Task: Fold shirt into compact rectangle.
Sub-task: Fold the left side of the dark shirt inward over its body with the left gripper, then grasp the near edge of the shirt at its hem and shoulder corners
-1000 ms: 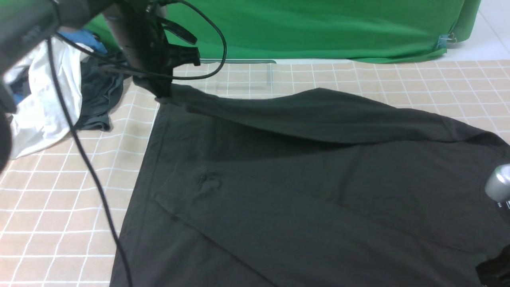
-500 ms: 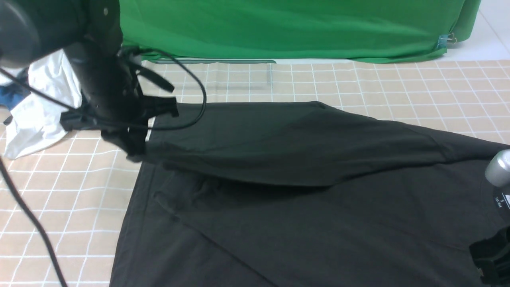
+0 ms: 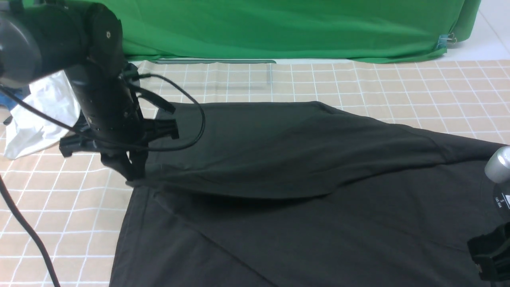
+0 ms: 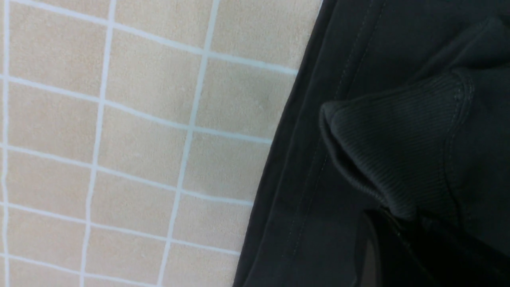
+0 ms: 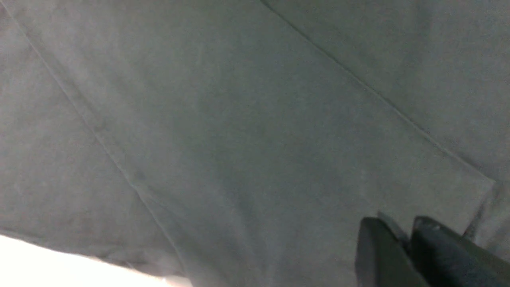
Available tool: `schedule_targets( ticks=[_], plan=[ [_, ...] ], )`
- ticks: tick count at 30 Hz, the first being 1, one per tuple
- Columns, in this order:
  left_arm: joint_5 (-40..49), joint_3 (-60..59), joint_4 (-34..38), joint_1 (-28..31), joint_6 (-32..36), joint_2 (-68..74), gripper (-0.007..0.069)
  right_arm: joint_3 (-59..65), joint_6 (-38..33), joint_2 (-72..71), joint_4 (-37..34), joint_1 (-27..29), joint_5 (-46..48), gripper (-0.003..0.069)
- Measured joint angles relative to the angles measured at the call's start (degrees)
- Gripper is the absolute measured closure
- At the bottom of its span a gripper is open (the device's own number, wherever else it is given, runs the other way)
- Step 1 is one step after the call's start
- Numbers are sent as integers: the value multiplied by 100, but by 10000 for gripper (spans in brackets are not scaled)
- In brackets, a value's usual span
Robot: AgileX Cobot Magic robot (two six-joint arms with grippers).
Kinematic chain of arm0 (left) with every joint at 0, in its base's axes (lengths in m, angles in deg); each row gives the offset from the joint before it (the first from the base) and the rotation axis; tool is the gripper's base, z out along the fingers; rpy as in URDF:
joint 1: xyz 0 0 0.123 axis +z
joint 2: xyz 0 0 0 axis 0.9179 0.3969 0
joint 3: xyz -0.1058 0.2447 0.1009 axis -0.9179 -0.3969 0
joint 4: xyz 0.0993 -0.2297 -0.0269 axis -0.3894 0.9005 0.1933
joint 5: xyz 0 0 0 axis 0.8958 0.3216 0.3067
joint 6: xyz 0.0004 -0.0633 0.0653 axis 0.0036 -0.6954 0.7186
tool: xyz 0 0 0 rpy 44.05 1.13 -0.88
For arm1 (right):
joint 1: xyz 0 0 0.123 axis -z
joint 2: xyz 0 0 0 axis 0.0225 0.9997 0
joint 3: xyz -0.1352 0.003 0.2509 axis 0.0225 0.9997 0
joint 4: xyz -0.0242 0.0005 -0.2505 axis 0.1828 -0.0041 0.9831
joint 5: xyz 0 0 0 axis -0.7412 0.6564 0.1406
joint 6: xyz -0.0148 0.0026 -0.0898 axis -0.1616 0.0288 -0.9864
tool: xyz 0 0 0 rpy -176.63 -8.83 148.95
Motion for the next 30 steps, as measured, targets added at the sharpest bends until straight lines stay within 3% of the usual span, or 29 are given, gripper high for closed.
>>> schedule_targets(
  ticks=[6, 9, 14, 18, 23, 24, 25, 26, 30],
  plan=[
    [-1, -170, 147, -5, 5, 0, 557, 0, -4, 0, 14, 0, -5, 496],
    [-1, -170, 147, -10, 5, 0, 496, 0, -4, 0, 190, 0, -12, 496],
    [-1, -170, 99, -10, 138, 0, 325, -184, 209, 83, 911, 22, 7, 501],
    [-1, -174, 99, -10, 249, -19, 284, -548, 231, 394, 1153, 347, 1, 542],
    [-1, -176, 143, -107, 416, -196, 421, -1382, -414, 1312, 778, 1750, -26, 623],
    [6, -176, 143, -215, 484, -267, 500, -1603, -757, 1643, 371, 2215, -19, 624],
    [0, -176, 143, -233, 485, -267, 510, -1631, -877, 1693, 215, 2280, -25, 624],
    [-50, -176, 163, -385, 492, -321, 566, -1831, -1326, 2097, -435, 2755, -37, 624],
    [-419, -176, 256, -717, 434, -340, 614, -2094, -1824, 3105, -1348, 3448, -243, 578]
  ],
)
